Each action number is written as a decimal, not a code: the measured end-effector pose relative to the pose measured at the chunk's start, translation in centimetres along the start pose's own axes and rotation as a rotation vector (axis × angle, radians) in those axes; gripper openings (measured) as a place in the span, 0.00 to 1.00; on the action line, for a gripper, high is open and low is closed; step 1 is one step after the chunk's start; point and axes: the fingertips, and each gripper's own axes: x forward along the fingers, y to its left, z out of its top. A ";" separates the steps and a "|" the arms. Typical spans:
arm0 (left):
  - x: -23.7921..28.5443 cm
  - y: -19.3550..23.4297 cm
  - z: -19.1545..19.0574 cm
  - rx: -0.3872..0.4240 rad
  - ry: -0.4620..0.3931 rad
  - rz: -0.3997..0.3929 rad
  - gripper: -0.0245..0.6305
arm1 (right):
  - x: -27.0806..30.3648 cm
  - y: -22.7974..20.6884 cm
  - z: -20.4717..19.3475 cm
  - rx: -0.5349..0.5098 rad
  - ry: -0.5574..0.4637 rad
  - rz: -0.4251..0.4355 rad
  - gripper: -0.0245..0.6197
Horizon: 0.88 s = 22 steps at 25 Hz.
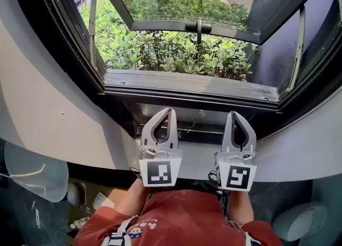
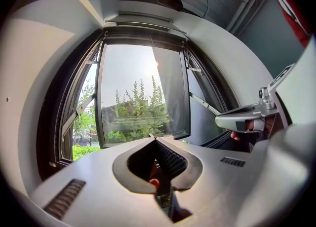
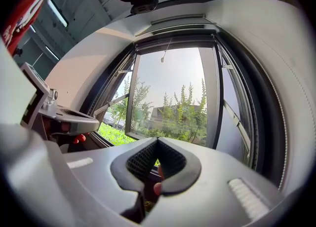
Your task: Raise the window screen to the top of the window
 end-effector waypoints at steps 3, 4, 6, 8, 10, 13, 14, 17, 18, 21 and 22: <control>-0.1 0.0 -0.1 -0.009 0.004 0.001 0.04 | -0.1 -0.2 -0.2 -0.001 0.002 -0.003 0.05; -0.1 0.0 -0.1 -0.008 0.004 0.001 0.05 | -0.1 -0.2 -0.2 -0.002 0.000 -0.004 0.05; -0.1 0.0 -0.1 -0.001 0.000 -0.001 0.05 | -0.1 -0.2 -0.2 -0.005 0.002 -0.005 0.05; 0.0 0.0 -0.1 0.003 -0.001 -0.002 0.04 | -0.1 -0.1 -0.4 -0.011 0.009 0.000 0.05; 0.1 -0.1 0.0 -0.002 -0.002 -0.001 0.05 | 0.0 -0.1 -0.4 -0.016 0.007 0.006 0.05; 0.2 -0.2 0.0 0.005 -0.001 -0.007 0.04 | 0.1 0.0 -0.4 -0.019 0.008 0.007 0.05; 0.3 -0.2 -0.1 0.010 -0.001 -0.009 0.05 | 0.1 0.0 -0.5 -0.019 0.008 0.005 0.05; 0.3 -0.2 -0.1 0.007 -0.002 -0.007 0.04 | 0.1 -0.1 -0.5 -0.022 0.007 0.001 0.05; 0.3 -0.2 -0.1 0.008 -0.002 -0.007 0.04 | 0.1 -0.2 -0.5 -0.023 0.007 0.000 0.05; 0.3 -0.2 -0.1 0.032 -0.001 -0.014 0.04 | 0.1 -0.2 -0.5 -0.022 0.005 0.001 0.05; 0.4 -0.2 0.0 0.035 -0.001 -0.015 0.05 | 0.1 -0.2 -0.6 -0.022 0.006 0.001 0.05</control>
